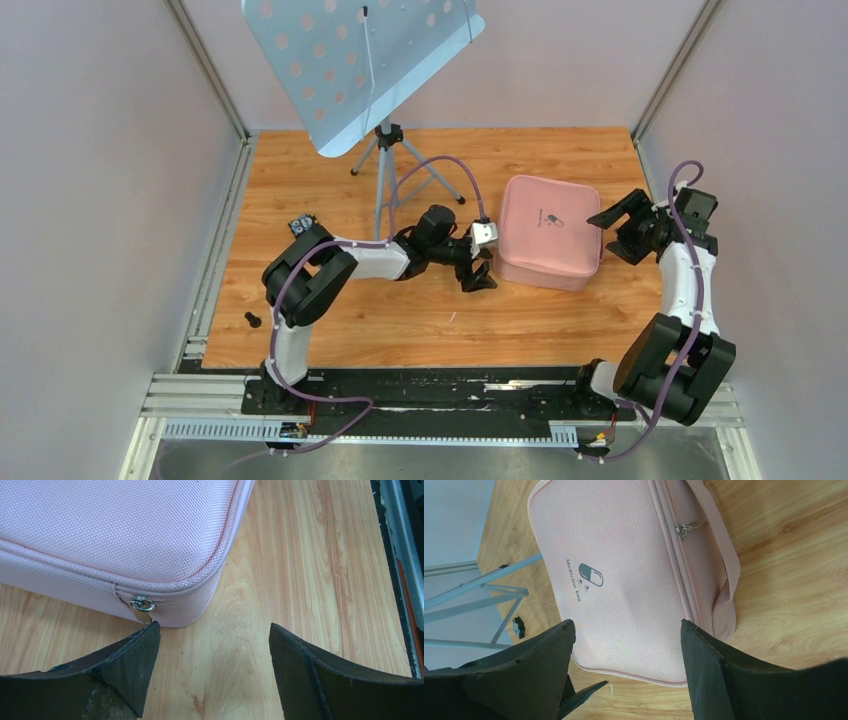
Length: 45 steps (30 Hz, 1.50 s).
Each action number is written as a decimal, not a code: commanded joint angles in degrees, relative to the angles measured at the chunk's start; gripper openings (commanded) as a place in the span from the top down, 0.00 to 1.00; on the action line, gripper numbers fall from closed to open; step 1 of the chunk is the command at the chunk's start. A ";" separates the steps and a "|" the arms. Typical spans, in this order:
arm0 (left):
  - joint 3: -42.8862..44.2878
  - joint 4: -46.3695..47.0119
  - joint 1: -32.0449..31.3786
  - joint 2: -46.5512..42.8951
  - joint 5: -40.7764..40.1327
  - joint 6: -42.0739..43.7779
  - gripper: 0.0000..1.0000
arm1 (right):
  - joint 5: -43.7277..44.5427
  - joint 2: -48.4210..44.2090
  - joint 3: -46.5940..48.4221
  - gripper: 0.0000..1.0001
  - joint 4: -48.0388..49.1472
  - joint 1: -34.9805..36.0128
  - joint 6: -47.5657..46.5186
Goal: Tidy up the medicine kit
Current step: Zip the medicine box at the center of the board.
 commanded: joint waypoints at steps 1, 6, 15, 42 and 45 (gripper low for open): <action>2.00 5.46 0.73 2.03 2.76 1.10 0.12 | -1.40 -0.47 -0.12 0.25 2.75 0.40 0.17; 3.21 7.68 1.53 3.64 4.12 0.05 0.12 | -1.66 -0.74 -0.47 0.25 2.72 0.45 0.05; 4.05 7.80 2.80 3.30 2.91 -1.18 0.12 | -1.78 -1.09 -0.58 0.25 2.70 0.42 0.00; -3.24 17.69 3.06 -2.64 15.05 -10.25 0.39 | -1.29 -0.83 -1.28 0.25 2.94 0.56 0.00; -3.64 18.66 3.06 -2.45 14.84 -11.71 0.41 | -1.33 -0.76 -1.19 0.25 2.96 0.56 0.13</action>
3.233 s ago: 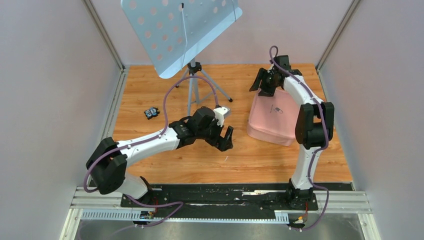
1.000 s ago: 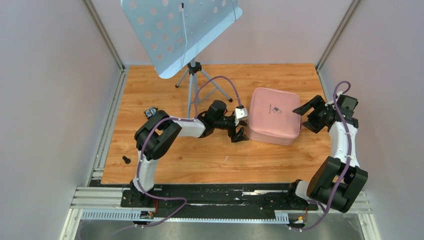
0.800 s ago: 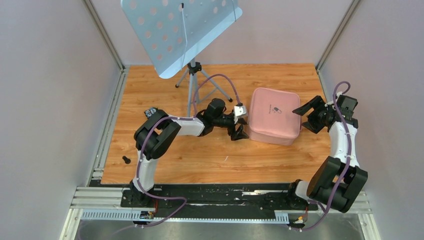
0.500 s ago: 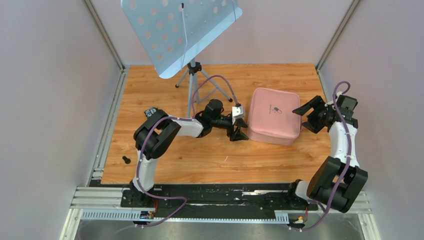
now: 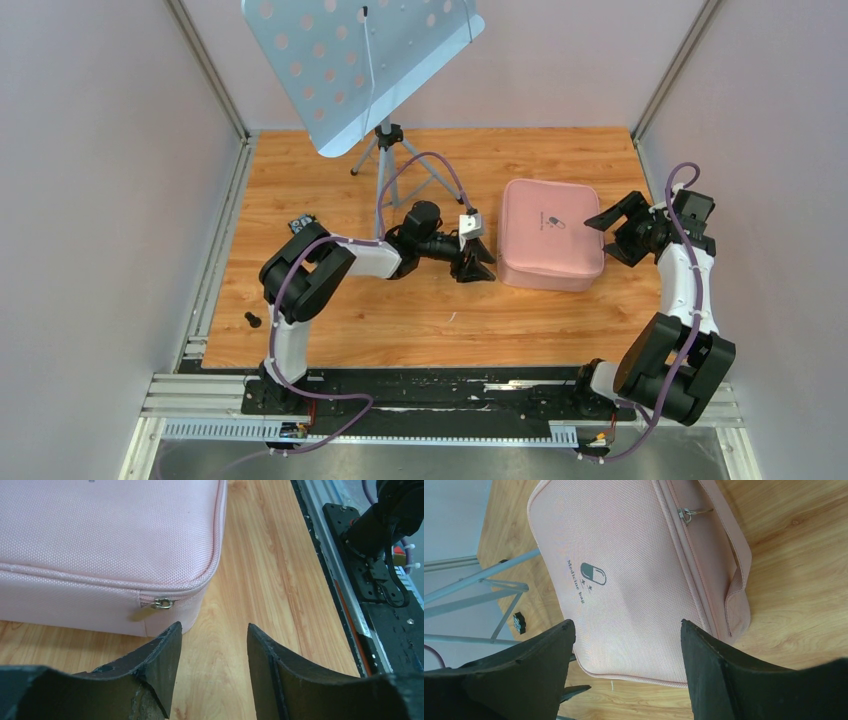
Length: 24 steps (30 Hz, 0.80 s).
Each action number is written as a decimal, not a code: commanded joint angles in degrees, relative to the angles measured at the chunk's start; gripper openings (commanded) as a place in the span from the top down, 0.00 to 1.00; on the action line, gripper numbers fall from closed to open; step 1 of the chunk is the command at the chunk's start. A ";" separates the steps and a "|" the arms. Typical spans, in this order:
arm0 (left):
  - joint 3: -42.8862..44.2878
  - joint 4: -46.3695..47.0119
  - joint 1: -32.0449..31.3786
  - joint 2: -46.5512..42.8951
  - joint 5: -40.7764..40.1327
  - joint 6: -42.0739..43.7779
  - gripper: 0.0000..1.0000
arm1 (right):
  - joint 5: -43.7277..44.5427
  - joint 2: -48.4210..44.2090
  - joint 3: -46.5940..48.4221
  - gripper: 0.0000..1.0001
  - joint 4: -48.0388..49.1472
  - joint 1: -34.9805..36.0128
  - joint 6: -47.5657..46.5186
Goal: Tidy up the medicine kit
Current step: Zip the medicine box at the center of the board.
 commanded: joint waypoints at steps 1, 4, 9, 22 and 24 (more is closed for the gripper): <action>-0.40 5.60 -0.09 -3.16 1.69 -2.43 0.41 | -0.39 -0.78 -0.18 0.25 2.73 0.19 0.11; -0.33 7.80 -0.09 -2.12 1.04 -4.68 0.41 | -0.42 -0.96 -0.27 0.25 2.67 0.20 0.10; 0.30 9.26 -0.13 -0.82 -2.12 -6.49 0.40 | -0.36 -1.25 -0.44 0.25 2.72 0.21 -0.11; 4.26 -3.05 -0.10 -0.42 -11.66 4.01 0.32 | -0.33 -1.75 -0.53 0.25 2.65 0.29 -0.15; 4.79 -2.15 -0.09 0.56 -11.72 3.44 0.31 | -0.42 -1.65 -0.53 0.25 2.53 0.30 -0.15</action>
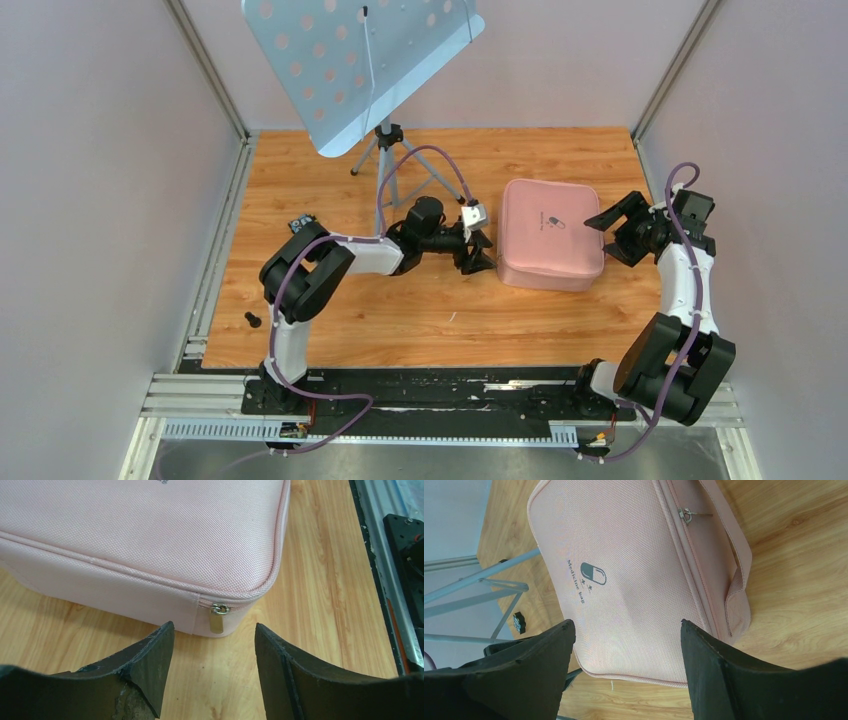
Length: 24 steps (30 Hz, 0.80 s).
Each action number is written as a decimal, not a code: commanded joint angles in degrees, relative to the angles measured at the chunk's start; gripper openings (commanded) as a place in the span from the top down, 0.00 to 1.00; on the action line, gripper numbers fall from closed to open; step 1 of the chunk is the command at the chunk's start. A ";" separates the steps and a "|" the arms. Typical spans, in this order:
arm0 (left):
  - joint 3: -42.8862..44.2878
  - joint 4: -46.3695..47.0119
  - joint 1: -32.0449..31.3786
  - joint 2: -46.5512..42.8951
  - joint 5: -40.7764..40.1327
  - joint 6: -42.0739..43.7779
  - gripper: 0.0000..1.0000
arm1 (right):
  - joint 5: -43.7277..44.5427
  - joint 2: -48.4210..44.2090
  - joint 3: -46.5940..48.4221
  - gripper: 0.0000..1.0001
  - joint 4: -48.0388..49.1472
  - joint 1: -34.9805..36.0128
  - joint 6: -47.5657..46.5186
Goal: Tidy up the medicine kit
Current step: Zip the medicine box at the center of the board.
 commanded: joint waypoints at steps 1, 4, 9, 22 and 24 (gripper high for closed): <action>2.91 0.89 -0.02 1.40 -1.64 2.37 0.31 | -0.44 -1.64 -0.51 0.25 2.49 0.24 -0.16; 3.49 2.62 -0.11 3.00 -0.77 1.02 0.31 | -0.60 -1.47 -0.39 0.25 2.50 0.23 -0.11; 5.98 2.11 -0.11 5.44 1.95 0.56 0.31 | -0.61 -1.38 -0.16 0.25 2.43 0.29 0.02; 5.17 11.02 -0.65 7.16 6.87 -6.61 0.36 | -0.40 -1.20 -0.25 0.25 2.47 0.58 -0.16; 5.13 11.69 -0.83 7.20 7.15 -7.27 0.39 | -0.36 -1.20 -0.30 0.25 2.46 0.53 -0.14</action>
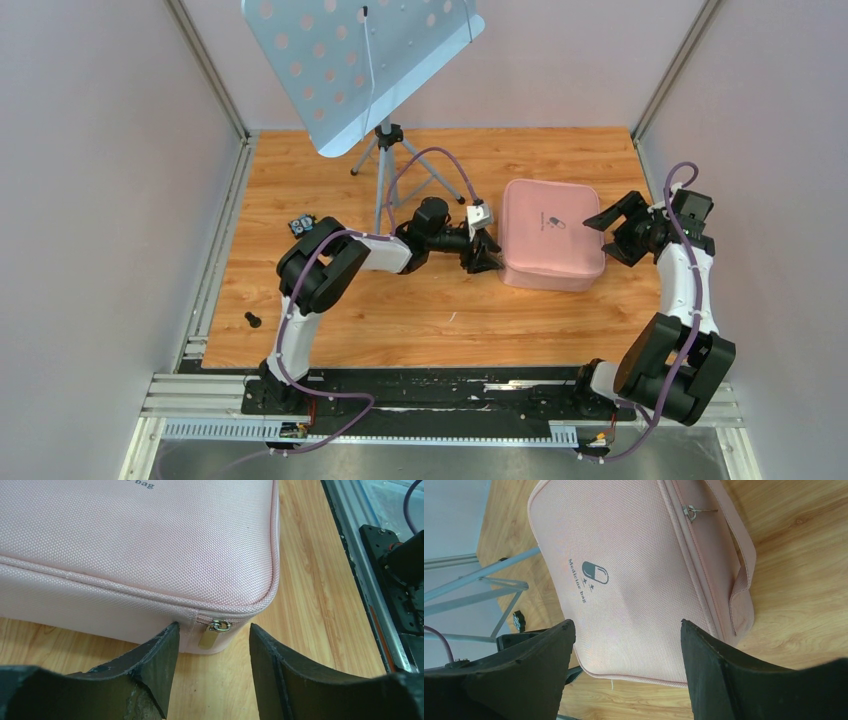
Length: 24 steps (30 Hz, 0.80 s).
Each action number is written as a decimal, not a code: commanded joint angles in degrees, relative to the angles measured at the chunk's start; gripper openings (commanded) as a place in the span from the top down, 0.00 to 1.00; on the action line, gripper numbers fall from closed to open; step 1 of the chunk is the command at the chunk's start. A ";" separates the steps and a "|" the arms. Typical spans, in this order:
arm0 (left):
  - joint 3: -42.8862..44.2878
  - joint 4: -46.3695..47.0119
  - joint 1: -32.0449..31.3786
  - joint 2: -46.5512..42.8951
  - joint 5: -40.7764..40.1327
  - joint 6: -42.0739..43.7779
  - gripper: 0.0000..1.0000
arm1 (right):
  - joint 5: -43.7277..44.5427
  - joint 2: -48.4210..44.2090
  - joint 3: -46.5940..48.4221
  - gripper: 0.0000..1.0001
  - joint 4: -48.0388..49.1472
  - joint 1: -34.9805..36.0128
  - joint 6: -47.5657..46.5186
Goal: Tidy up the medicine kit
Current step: Zip the medicine box at the center of the board.
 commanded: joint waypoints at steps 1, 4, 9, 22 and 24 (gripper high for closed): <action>0.79 6.62 -0.86 0.51 2.52 -2.98 0.42 | -0.42 -1.25 -0.30 0.25 2.45 0.25 -0.13; 0.59 6.81 -1.09 0.29 2.77 -3.16 0.50 | -0.32 -1.36 -0.36 0.25 2.48 0.21 -0.14; 0.31 6.91 -1.12 0.18 2.78 -3.53 0.62 | -0.34 -1.47 -0.38 0.25 2.38 0.21 -0.08; -2.97 8.94 -1.88 -0.04 0.84 -5.91 0.50 | 1.50 -2.70 -0.16 0.25 2.15 0.22 0.13; -2.81 9.00 -1.99 0.35 0.51 -5.90 0.47 | 1.49 -2.67 -0.07 0.25 2.02 0.23 0.19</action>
